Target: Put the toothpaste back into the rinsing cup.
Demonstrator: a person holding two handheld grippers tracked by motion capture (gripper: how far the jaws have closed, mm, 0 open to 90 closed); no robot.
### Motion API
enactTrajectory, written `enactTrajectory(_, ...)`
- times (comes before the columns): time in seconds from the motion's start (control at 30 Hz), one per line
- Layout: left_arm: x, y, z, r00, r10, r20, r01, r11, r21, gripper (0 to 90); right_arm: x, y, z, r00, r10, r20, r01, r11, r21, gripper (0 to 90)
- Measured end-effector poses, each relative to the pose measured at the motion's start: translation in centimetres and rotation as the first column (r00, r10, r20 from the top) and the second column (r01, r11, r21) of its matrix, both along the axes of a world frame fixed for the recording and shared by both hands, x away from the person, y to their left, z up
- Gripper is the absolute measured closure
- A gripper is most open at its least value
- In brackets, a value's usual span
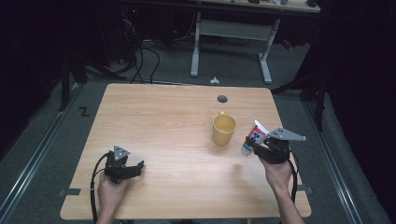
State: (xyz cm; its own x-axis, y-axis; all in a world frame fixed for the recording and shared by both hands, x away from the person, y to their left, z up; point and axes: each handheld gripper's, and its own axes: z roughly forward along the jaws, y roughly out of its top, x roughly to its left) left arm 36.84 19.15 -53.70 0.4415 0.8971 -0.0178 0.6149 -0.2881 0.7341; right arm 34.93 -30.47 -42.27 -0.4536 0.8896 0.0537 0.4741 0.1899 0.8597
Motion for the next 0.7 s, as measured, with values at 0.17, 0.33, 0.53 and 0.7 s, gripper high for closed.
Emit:
enactTrajectory(0.17,0.0,0.0,0.0,1.0000,-0.001,-0.001,0.001,1.0000,0.000,19.5,0.2,0.0,0.6,0.9999,0.010,0.003,-0.010,1.000,0.002,65.1)
enactTrajectory(0.33,0.0,0.0,0.0,1.0000,0.000,0.000,0.000,1.0000,0.000,19.5,0.6,0.2,1.4,0.9996,0.025,0.010,-0.025,1.000,0.000,65.1)
enactTrajectory(0.53,0.0,0.0,0.0,1.0000,0.000,0.000,0.000,1.0000,0.000,19.5,1.1,0.4,2.0,0.9993,0.035,0.015,-0.035,0.999,-0.002,65.1)
enactTrajectory(0.7,0.0,0.0,0.0,1.0000,0.000,0.000,0.000,1.0000,0.000,19.5,1.6,0.7,2.7,0.9989,0.044,0.018,-0.044,0.999,-0.006,65.2)
